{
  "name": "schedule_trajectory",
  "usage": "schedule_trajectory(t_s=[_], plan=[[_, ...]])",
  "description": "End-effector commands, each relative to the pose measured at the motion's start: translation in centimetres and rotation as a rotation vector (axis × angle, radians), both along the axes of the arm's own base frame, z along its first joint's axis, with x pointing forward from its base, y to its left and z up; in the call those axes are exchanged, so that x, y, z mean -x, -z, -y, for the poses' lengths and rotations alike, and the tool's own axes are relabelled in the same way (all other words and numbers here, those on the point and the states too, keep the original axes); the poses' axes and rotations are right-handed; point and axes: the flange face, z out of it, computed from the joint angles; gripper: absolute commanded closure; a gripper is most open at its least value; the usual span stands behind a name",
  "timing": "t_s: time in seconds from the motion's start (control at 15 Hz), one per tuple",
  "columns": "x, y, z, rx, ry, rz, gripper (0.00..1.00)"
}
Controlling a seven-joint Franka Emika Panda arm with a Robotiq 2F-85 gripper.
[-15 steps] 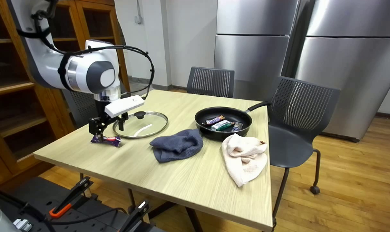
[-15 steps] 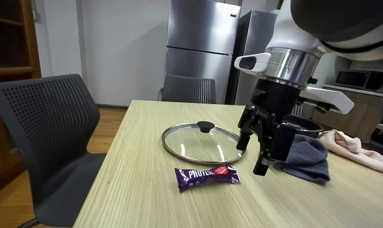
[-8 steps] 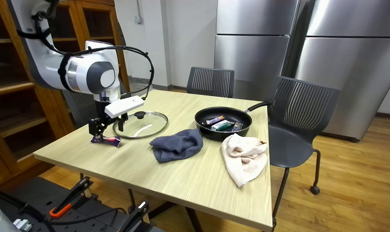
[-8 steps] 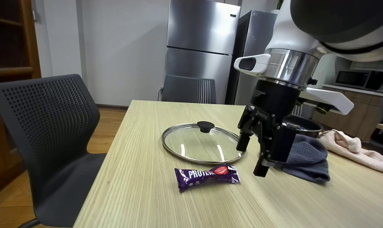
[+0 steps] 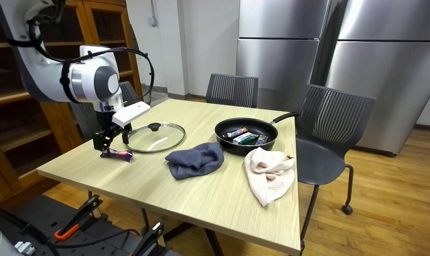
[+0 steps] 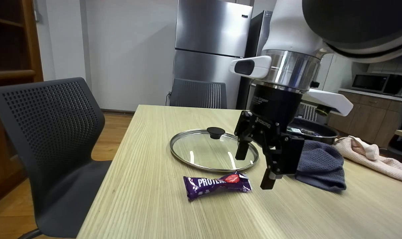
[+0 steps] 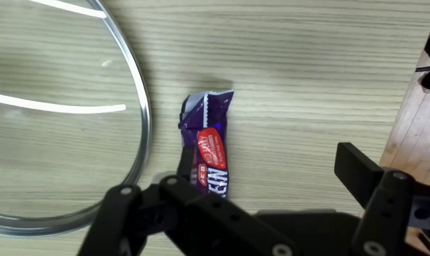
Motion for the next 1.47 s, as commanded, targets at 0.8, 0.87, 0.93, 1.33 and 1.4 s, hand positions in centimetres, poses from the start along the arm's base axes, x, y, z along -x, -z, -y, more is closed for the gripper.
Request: schedule_trajectory(t_s=[0.8,0.87,0.93,1.33,1.4], plan=[[-3.0,4.9,-7.8,0.019,-0.199,-0.062,0.0],[-3.2,5.3,-8.0,0.021,-0.199,-0.072,0.0],[-3.4,5.7,-8.1,0.022,-0.199,-0.083,0.0],[-3.9,5.8,-8.7,0.023,-0.213,-0.089,0.32],[-4.1,5.6,-8.9,0.021,-0.213,-0.085,0.41]])
